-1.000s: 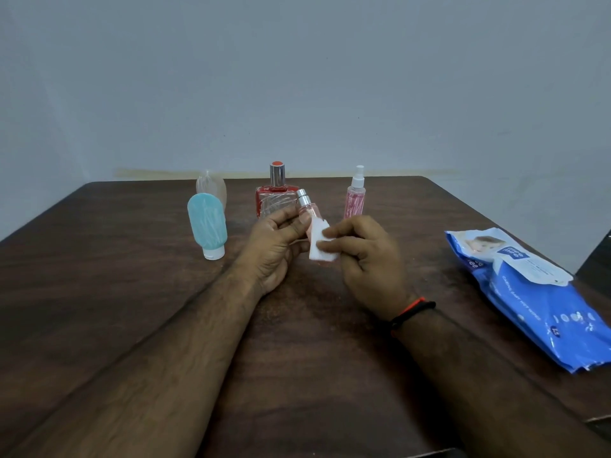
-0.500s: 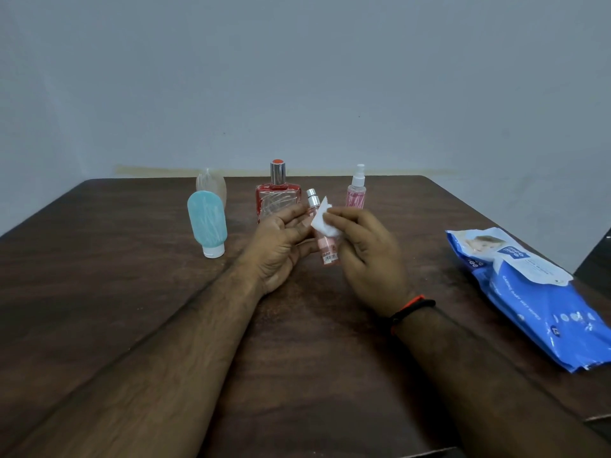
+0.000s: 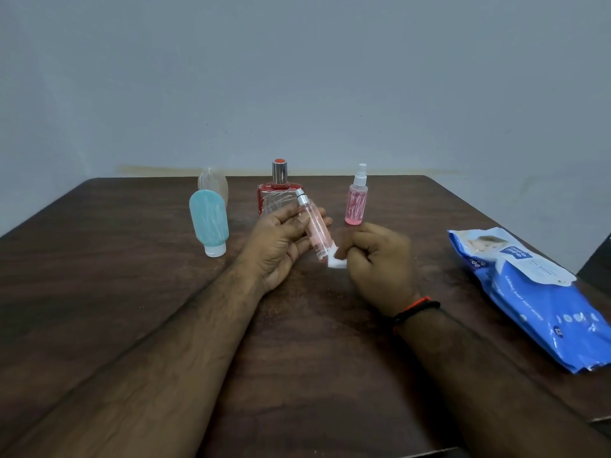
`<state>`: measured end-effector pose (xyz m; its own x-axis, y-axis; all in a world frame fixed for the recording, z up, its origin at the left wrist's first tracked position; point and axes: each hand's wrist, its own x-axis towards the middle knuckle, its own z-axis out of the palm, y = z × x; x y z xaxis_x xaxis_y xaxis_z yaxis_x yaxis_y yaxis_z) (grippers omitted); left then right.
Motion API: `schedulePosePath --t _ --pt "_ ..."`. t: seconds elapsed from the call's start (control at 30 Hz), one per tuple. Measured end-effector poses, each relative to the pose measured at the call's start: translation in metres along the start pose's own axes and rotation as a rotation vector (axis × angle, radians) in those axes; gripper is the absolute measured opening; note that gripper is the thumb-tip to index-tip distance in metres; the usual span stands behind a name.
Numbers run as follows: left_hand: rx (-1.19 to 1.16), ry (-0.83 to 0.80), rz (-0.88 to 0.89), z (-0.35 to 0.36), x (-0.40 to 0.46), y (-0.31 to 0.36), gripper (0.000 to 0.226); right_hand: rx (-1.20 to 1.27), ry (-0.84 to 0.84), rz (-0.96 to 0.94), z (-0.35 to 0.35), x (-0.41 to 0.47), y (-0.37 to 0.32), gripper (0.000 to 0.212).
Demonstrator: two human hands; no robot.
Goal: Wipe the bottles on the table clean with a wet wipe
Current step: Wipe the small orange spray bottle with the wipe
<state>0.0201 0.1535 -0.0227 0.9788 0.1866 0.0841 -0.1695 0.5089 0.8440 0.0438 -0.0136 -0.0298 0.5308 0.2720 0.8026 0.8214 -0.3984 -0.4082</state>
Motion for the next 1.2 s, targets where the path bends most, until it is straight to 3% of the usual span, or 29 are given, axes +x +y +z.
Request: schedulePosePath --t 0.17,0.43,0.6,0.8,0.97,1.2 --pt "0.013 -0.041 -0.015 0.001 -0.002 0.002 0.036 -0.012 0.169 0.086 -0.002 0.004 0.0 0.032" --pt "0.049 -0.135 -0.036 0.006 -0.008 0.001 0.041 0.01 0.007 -0.078 0.006 0.003 -0.001 0.031" --pt "0.015 -0.094 -0.001 0.004 -0.006 0.002 0.038 -0.016 0.01 -0.112 0.006 0.0 0.001 0.027" --pt "0.011 -0.131 -0.019 0.007 -0.007 0.001 0.039 0.003 0.163 -0.06 -0.001 0.001 -0.004 0.032" --pt "-0.043 -0.161 -0.029 0.007 -0.006 0.0 0.042 0.004 0.008 -0.101 0.008 0.002 -0.003 0.032" --pt "-0.04 -0.112 0.002 0.007 -0.006 0.003 0.039 0.012 0.008 -0.106 0.005 0.001 -0.001 0.024"
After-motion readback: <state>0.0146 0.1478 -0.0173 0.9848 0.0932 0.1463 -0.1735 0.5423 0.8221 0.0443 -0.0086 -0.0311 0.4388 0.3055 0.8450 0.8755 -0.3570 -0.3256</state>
